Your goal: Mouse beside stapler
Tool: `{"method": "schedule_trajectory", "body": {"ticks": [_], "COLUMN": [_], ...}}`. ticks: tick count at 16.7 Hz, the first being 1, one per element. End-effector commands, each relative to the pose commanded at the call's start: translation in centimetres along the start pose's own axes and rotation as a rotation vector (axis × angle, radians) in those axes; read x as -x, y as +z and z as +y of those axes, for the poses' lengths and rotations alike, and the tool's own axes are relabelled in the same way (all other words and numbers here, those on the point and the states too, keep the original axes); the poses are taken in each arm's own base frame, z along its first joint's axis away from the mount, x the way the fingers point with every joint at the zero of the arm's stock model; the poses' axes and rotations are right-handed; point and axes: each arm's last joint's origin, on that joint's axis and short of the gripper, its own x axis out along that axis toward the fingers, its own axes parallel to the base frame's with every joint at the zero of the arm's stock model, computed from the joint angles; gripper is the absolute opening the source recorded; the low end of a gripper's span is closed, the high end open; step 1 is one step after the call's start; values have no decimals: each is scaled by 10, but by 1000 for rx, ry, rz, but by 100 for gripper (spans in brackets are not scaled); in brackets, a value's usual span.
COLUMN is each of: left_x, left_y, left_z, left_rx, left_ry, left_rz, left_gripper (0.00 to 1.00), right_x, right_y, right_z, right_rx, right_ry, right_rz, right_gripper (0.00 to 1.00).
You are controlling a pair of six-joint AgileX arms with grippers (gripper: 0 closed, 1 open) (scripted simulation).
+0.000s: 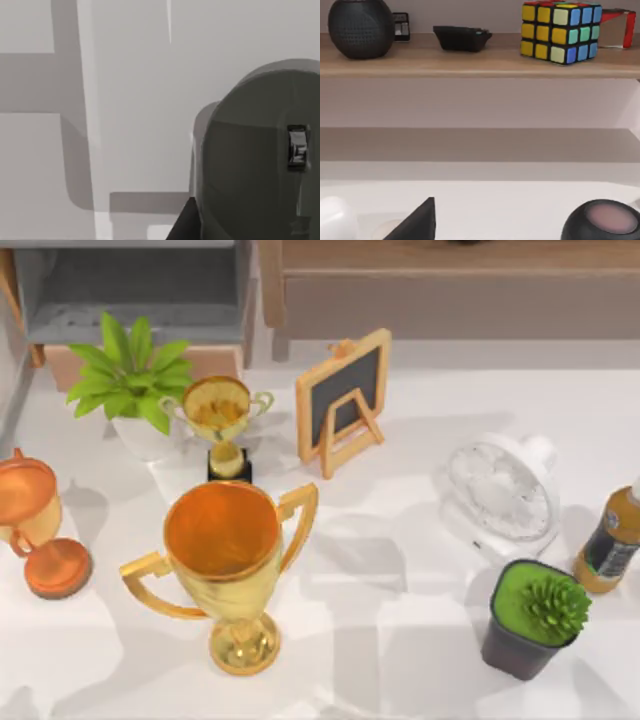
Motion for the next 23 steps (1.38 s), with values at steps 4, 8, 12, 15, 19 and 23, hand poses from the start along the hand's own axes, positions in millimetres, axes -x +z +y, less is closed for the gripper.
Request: {"method": "schedule_trajectory", "body": {"ticks": [4,8,12,15,19,23], "left_x": [0,0,27,56,110,155], "left_y": [0,-1,-5,-14,-30,-59], "left_z": [0,1,4,3,-2,-5], "left_rx": [0,1,10,9,-10,-24], "left_ry": [0,1,2,5,40,86], "left_rz": [0,0,-35,-79,-198,-298], "left_gripper": [0,0,0,0,0,0], "right_x": [0,0,0,0,0,0], "right_y": [0,0,0,0,0,0], "right_z": [0,0,0,0,0,0], "right_rx": [0,0,0,0,0,0], "right_ry": [0,0,0,0,0,0], "right_rz": [0,0,0,0,0,0], "right_gripper": [100,100,100,100,100,100]}}
